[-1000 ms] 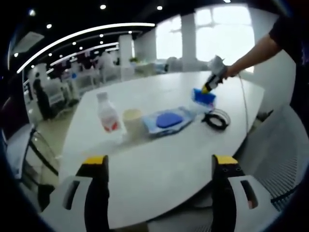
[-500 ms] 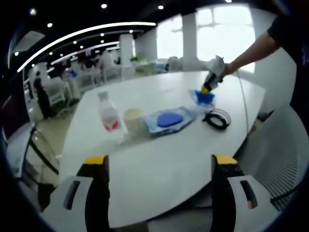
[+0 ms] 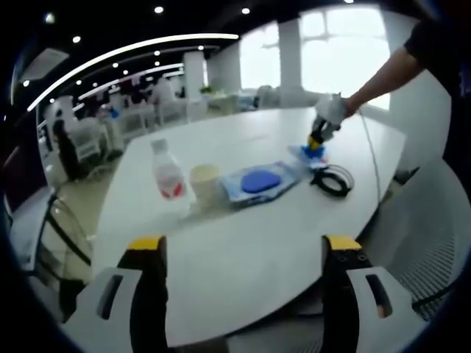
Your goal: Arrange the tabletop items into an orderly group along one side of the table until the central work area is clear of visible clutter.
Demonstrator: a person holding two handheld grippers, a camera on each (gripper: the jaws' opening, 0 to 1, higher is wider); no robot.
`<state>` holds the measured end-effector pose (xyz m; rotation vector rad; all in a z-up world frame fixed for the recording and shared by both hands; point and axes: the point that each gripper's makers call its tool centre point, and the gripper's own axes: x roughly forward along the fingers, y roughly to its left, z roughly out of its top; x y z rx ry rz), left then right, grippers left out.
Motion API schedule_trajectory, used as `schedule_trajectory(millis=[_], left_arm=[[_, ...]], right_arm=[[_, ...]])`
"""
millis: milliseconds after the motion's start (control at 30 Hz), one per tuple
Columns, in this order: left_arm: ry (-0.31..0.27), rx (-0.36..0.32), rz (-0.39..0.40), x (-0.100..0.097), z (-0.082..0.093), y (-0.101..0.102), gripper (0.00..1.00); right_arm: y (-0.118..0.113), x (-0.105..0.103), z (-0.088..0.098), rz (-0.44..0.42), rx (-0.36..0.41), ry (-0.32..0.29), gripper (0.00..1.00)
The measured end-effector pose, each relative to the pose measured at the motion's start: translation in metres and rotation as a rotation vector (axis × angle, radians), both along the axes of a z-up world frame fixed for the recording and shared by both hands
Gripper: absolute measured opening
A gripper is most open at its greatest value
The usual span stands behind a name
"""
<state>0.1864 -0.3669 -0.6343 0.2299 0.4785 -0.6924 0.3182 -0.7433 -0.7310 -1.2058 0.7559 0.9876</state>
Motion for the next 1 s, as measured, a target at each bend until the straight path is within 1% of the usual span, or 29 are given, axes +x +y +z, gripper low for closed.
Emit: schedule_trajectory(millis=[67,267,467,700,833,900,967,1000], left_arm=[[0.000,0.000,0.001,0.000,0.000,0.000,0.83],[0.002,0.002,0.007,0.000,0.000,0.000,0.83],[0.009,0.005,0.010,0.000,-0.001,0.001,0.82],[0.014,0.008,0.010,-0.001,-0.003,0.001,0.82],[0.013,0.007,0.011,-0.001,-0.003,0.001,0.81],[0.014,0.007,0.011,-0.001,-0.003,0.001,0.81],[0.013,0.006,0.009,-0.001,-0.003,0.001,0.81],[0.015,0.007,0.008,-0.001,-0.003,0.000,0.81]], right_arm=[[0.002,0.001,-0.001,0.001,-0.005,-0.001,0.00],[0.010,0.000,-0.005,0.044,-0.033,0.000,0.00],[0.014,0.002,-0.011,0.040,-0.045,0.009,0.00],[0.013,0.004,-0.019,-0.023,-0.048,0.030,0.00],[0.012,0.003,-0.020,-0.040,-0.042,0.033,0.00],[0.012,0.003,-0.019,-0.043,-0.036,0.028,0.02],[0.010,0.004,-0.018,-0.067,-0.022,0.025,0.06],[0.009,0.006,-0.016,-0.088,-0.008,0.010,0.08]])
